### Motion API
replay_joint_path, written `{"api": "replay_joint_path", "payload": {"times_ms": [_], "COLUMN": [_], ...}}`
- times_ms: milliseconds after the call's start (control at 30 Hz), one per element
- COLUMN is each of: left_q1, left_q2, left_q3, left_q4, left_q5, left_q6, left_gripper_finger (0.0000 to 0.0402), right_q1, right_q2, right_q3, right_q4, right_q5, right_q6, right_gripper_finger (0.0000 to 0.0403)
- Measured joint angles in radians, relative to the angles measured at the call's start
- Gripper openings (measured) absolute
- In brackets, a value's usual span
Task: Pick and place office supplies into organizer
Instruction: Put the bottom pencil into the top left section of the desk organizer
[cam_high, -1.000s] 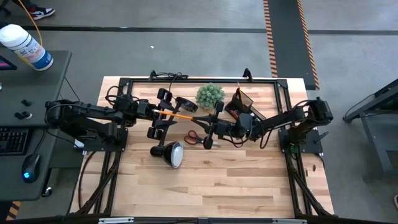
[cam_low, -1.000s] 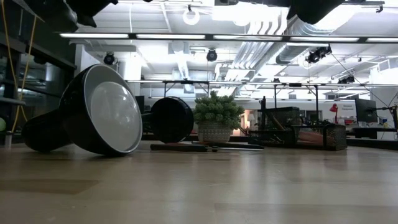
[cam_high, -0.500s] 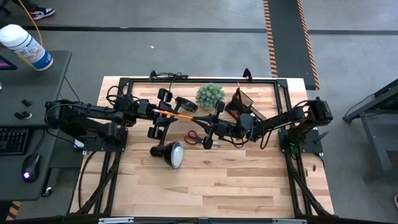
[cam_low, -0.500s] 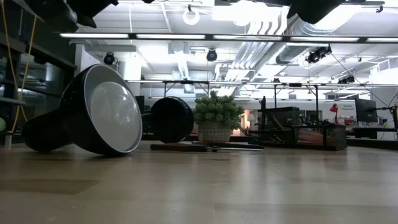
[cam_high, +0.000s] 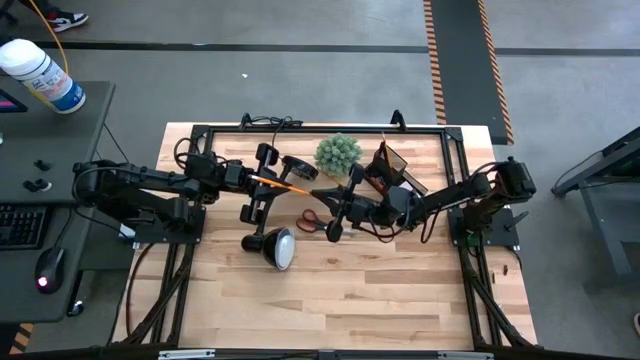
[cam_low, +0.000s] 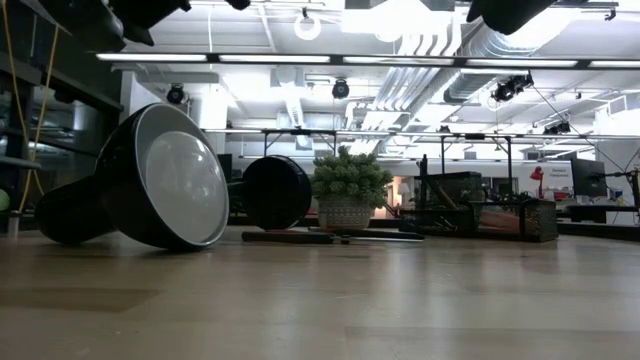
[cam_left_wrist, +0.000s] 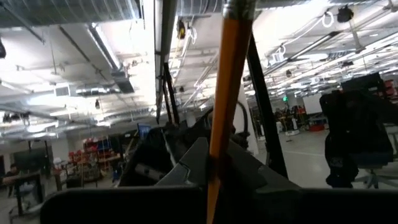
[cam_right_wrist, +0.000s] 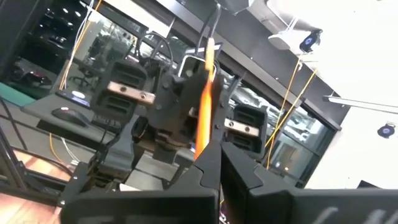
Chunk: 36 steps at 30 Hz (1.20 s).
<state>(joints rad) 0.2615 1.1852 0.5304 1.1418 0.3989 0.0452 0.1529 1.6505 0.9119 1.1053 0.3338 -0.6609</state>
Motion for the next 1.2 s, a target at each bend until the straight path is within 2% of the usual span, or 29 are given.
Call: {"api": "replay_joint_path", "payload": {"times_ms": [233,367,533,700,833,967,1067,1200], "left_q1": [0.0,0.0,0.001,0.024,0.083,0.128,0.145,0.145], "left_q2": [-0.001,-0.001,-0.001,0.019,0.098,0.233,0.346,0.498], "left_q3": [0.0,0.0,0.0,0.0,0.035,0.132,0.235,0.397], "left_q4": [0.003,-0.035,-0.083,-0.085,-0.083,-0.083,-0.116,-0.206], "left_q5": [-0.029,-0.033,-0.076,-0.095,-0.086,-0.002,0.031,0.027], "left_q6": [-0.001,0.0,0.044,0.076,0.011,-0.063,-0.084,-0.073], "left_gripper_finger": [0.0015,0.0005,0.0014,0.0004,0.0008,0.0004,0.0003,0.0006], "right_q1": [0.005,0.056,0.194,0.335,0.397,0.446,0.485,0.526], "right_q2": [0.0,-0.022,-0.093,-0.114,-0.114,-0.113,-0.113,-0.113], "right_q3": [0.0,0.0,0.0,0.0,-0.019,-0.074,-0.132,-0.209], "right_q4": [-0.003,-0.004,-0.016,-0.064,-0.185,-0.27,-0.293,-0.296], "right_q5": [0.029,0.222,0.43,0.647,0.818,0.958,1.033,1.081], "right_q6": [0.0,-0.102,-0.243,-0.279,-0.148,0.037,0.157,0.288], "right_gripper_finger": [0.0004,0.0003,0.0001,0.0001,0.0001,0.0001,0.0,0.0]}}
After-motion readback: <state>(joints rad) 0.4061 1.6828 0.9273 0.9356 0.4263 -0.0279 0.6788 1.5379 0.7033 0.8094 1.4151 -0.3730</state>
